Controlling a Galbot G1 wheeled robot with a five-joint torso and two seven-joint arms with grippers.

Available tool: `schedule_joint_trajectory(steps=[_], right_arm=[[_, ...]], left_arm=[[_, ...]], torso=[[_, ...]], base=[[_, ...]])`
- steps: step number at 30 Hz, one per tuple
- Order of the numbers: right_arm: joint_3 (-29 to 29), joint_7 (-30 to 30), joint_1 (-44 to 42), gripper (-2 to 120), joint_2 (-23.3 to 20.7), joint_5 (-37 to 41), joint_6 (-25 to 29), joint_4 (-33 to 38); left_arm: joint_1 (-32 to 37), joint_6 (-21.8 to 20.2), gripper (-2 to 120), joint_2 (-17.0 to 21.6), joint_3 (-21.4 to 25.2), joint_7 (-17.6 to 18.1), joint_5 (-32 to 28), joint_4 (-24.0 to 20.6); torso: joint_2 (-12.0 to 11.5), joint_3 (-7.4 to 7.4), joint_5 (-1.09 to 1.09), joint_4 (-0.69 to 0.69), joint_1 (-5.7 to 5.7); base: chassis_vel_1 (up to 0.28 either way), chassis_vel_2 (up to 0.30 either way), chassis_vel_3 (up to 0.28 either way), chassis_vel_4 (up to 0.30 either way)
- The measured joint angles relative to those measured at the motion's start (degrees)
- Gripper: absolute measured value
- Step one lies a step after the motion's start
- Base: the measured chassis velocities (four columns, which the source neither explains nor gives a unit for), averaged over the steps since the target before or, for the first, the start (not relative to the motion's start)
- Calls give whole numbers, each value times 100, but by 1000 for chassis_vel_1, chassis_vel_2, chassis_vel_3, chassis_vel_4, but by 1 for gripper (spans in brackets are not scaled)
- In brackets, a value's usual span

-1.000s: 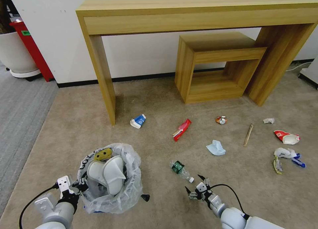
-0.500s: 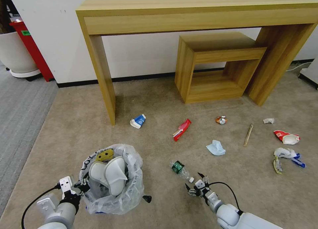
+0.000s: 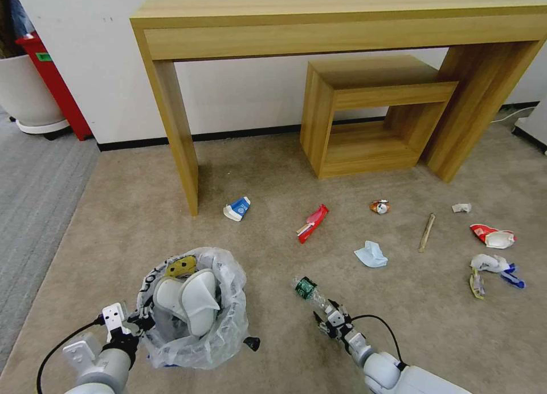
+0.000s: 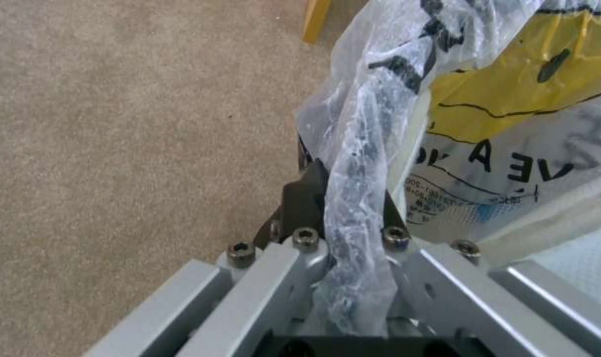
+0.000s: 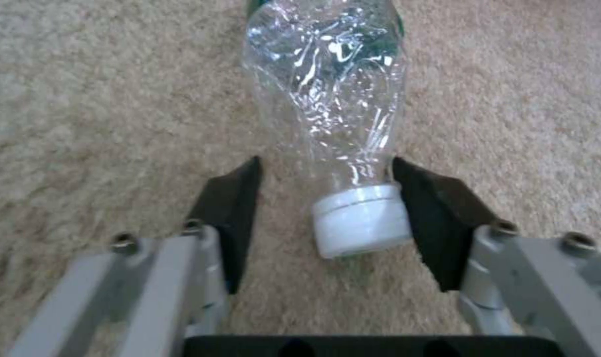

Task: Pick up the trash bin and place the garbage on the floor into it.

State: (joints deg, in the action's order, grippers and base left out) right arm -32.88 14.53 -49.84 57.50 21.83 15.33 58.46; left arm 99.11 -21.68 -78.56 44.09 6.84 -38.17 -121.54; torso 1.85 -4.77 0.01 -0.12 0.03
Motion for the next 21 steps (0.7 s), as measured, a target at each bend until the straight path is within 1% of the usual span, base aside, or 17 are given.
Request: schedule_joint_trajectory(steps=[1, 2, 3, 6, 13, 15, 16, 17, 18, 19, 21], right_arm=[[5, 0, -4, 43, 10, -5, 8, -18], [8, 0, -8, 40, 15, -6, 12, -26], [8, 0, -8, 40, 15, -6, 12, -26], [17, -2, -15, 28, 33, -6, 27, -68], [139, -12, -48, 28, 41, 85, 134, -56], [270, -52, -87, 28, 1, 187, 249, 105], [416, -131, -133, 28, -59, 252, 418, 313], [416, -131, -133, 28, -59, 252, 418, 313], [584, -250, -185, 28, -153, 321, 552, 622], [634, -289, -198, 28, -182, 346, 602, 722], [949, -733, -236, 28, -400, 579, 1017, 1545]], left_arm=[[0, 8, 1, 5, -1, -3, 0, 5], [0, 9, 1, 7, -2, -3, 0, 7], [0, 9, 1, 7, -2, -3, 0, 7], [13, 18, 1, 20, -1, -6, -2, 9], [23, 24, 1, 49, 18, -7, -8, 37], [-3, 24, 1, 58, 25, -7, -11, 70], [-9, 24, 1, 64, 29, -8, -14, 84], [-9, 24, 1, 64, 29, -8, -14, 84], [-12, 24, 1, 75, 37, -7, -15, 101], [-12, 24, 1, 79, 39, -7, -15, 105], [-14, 23, 1, 108, 47, -7, -26, 108]], torso=[[0, 0, 0, 0, 0], [0, 0, 0, 1, 0], [0, 0, 0, 1, 0], [0, 0, 1, 1, 0], [0, -1, -2, -1, 0], [0, -1, -2, -2, 1], [0, -1, -2, -2, 0], [0, -1, -2, -2, 0], [-1, -1, -1, -2, 1], [0, -1, -2, -2, 1], [0, -1, -2, -1, 1]], base=[[0, 0, 0, 0], [0, 0, 0, 0], [0, 0, 0, 0], [0, 0, 0, 0], [0, 0, 0, 0], [0, 0, 0, 0], [0, 0, 0, 0], [0, 0, 0, 0], [0, 0, 0, 0], [0, 0, 0, 0], [0, 0, 0, 0]])
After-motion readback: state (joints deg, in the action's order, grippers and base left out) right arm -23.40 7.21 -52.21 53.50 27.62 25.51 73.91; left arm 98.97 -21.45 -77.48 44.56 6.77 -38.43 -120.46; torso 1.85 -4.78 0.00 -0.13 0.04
